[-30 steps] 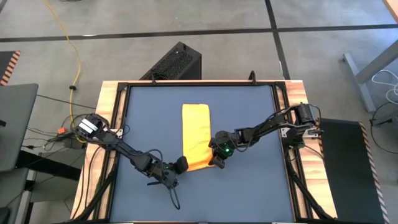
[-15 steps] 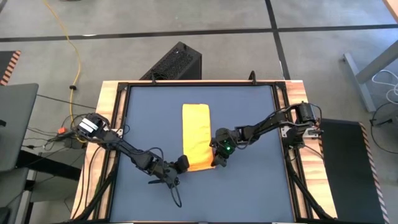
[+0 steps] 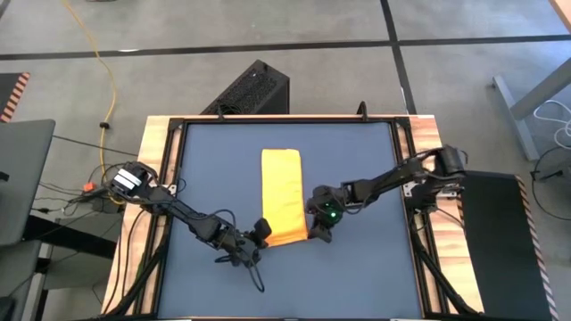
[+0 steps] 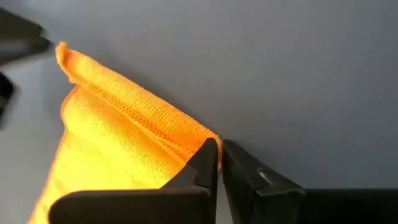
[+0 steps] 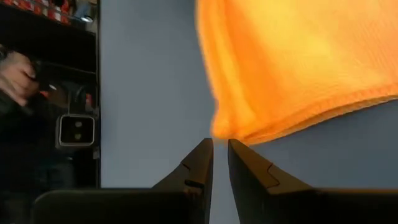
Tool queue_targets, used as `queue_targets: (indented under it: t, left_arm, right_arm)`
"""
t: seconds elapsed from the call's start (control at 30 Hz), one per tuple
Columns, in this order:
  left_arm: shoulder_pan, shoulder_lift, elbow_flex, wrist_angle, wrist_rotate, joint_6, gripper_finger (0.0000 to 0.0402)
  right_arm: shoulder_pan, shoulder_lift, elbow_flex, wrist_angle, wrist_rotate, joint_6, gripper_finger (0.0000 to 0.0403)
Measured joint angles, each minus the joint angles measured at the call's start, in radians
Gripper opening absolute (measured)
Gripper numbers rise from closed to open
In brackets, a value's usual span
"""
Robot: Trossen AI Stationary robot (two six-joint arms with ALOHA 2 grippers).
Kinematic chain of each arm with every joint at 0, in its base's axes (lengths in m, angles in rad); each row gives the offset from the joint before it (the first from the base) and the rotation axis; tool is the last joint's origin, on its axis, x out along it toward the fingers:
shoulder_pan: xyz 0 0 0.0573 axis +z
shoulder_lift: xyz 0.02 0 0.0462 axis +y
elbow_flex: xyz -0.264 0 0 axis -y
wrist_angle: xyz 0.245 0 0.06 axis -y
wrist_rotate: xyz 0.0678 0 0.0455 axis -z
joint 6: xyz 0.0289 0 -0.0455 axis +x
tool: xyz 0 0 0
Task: Roll towel
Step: Roll the yellow microfiber towel
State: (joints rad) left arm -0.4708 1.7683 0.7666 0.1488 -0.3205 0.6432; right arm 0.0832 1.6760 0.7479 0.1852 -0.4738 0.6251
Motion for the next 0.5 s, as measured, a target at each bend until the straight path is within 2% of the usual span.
queue_targets:
  t: [0.13,0.23,0.4,0.5]
  left_arm:
    - [0.003,0.000,0.001,0.007,0.022,-0.113,0.0001]
    - [0.015,0.000,0.001,0.021,0.069,-0.199,0.0000]
    - [0.043,-0.008,0.001,0.043,0.154,-0.273,0.0000]
    - [0.068,-0.019,0.003,0.048,0.218,-0.331,0.0000]
  right_arm:
    - [0.056,-0.116,0.000,-0.025,0.173,-0.104,0.0076]
    - [0.125,-0.171,0.002,-0.029,0.270,-0.306,0.0076]
    - [0.239,-0.159,0.002,-0.036,0.440,-0.608,0.0076]
    - [0.266,-0.112,0.002,0.001,0.473,-0.687,0.0076]
